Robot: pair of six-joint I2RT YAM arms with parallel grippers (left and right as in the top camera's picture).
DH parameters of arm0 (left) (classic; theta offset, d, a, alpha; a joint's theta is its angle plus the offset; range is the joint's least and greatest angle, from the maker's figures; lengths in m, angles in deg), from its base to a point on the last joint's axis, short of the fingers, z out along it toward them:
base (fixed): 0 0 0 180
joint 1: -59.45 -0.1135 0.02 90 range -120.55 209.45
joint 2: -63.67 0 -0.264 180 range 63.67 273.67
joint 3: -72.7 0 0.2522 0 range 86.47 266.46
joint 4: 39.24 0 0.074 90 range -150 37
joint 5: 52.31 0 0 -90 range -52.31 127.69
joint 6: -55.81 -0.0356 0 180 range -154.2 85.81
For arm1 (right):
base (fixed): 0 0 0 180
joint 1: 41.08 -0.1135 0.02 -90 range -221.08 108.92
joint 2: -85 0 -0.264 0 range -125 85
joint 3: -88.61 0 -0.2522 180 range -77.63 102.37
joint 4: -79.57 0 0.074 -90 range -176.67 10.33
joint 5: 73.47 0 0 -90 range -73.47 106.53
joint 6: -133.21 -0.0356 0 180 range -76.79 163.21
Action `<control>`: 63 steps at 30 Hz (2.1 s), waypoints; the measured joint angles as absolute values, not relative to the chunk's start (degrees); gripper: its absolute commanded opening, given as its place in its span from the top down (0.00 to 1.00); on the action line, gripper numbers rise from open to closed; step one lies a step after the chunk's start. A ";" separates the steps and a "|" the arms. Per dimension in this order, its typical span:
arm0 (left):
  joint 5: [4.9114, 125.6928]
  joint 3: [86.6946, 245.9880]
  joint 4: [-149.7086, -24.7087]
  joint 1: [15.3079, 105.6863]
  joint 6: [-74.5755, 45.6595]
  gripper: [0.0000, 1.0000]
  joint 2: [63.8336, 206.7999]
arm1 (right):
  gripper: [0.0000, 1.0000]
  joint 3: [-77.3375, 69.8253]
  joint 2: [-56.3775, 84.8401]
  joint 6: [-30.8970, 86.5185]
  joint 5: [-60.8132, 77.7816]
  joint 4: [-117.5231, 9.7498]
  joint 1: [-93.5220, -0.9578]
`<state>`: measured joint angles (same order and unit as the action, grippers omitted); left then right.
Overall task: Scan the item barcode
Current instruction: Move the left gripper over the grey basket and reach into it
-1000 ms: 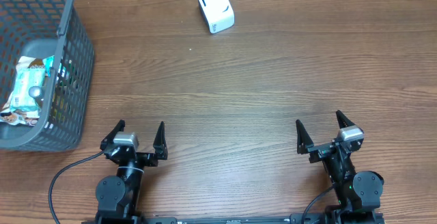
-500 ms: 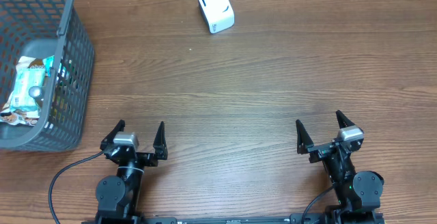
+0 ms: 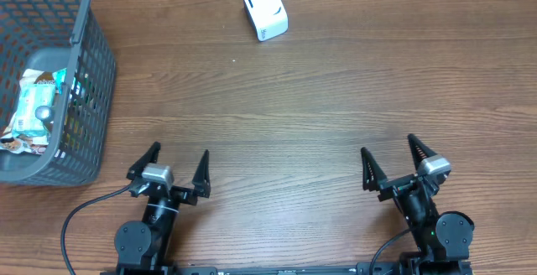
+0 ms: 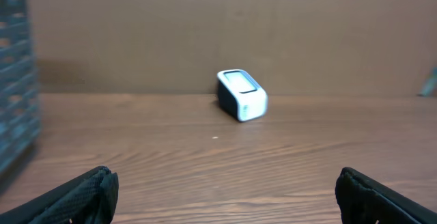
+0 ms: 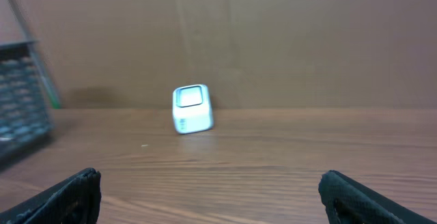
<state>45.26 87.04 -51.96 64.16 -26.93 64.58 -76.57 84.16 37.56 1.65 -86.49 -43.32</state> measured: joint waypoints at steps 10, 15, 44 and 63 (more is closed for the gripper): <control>49.94 106.48 -70.35 64.16 -27.06 0.01 66.50 | 0.00 -66.71 83.24 34.85 -3.15 -73.87 -43.32; 50.42 122.61 -81.62 64.16 -27.17 0.00 75.22 | 0.00 -56.20 76.67 34.52 -3.15 -68.78 -43.32; 51.34 161.14 -116.18 64.25 -29.77 0.96 119.15 | 0.00 -4.93 20.97 34.19 -6.19 -23.04 -43.32; 41.19 161.16 -116.79 64.25 -21.90 0.58 119.68 | 0.00 -4.93 6.44 22.35 14.02 -24.02 -43.32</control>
<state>41.19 161.16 -116.79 64.25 -21.90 119.68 -4.93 6.44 22.35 14.02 -24.02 -43.32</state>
